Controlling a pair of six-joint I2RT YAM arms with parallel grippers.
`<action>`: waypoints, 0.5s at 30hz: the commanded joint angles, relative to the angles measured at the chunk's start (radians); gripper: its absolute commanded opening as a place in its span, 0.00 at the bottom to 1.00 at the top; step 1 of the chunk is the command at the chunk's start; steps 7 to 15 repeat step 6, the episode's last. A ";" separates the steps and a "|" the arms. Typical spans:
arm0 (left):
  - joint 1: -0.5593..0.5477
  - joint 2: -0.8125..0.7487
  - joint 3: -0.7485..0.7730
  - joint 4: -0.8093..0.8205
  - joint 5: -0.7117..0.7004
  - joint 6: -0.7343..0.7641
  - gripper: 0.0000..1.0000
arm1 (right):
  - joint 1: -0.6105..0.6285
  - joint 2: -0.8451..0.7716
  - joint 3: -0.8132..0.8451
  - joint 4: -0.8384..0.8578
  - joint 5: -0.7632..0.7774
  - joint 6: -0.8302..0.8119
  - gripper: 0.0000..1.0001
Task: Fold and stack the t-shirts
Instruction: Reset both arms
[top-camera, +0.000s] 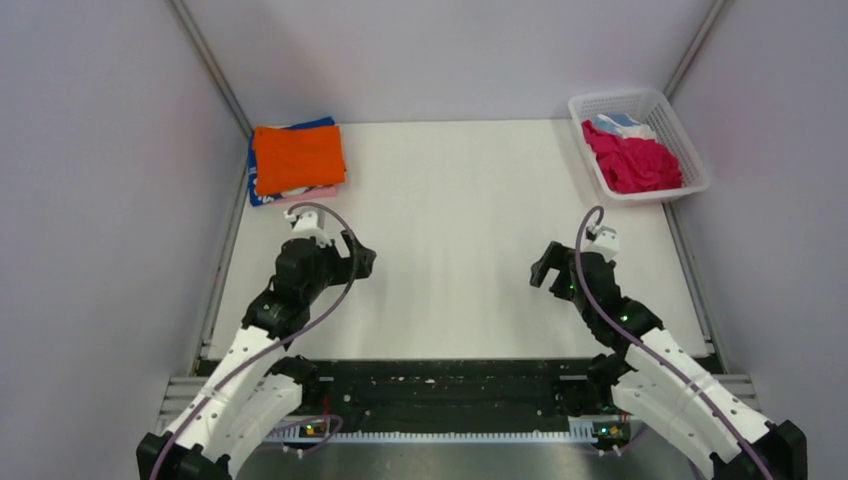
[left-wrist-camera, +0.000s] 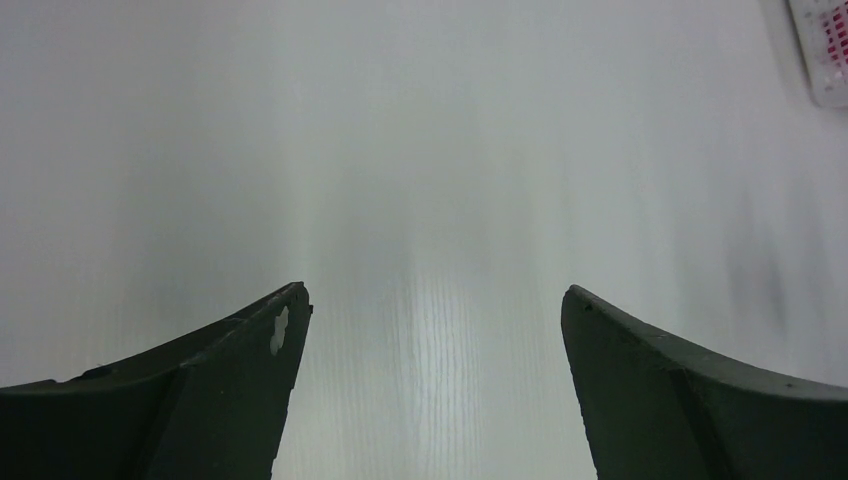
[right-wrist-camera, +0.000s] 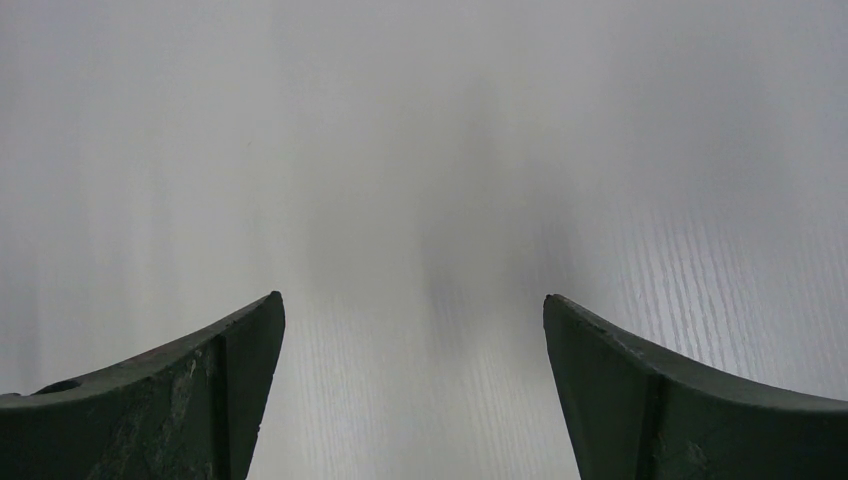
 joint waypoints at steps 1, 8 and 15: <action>-0.002 -0.015 0.023 0.018 -0.074 -0.018 0.99 | 0.002 -0.012 -0.007 -0.001 0.022 0.032 0.99; -0.002 -0.003 0.029 -0.016 -0.135 -0.032 0.99 | 0.002 -0.019 -0.006 -0.011 0.074 0.054 0.99; -0.002 -0.003 0.029 -0.016 -0.135 -0.032 0.99 | 0.002 -0.019 -0.006 -0.011 0.074 0.054 0.99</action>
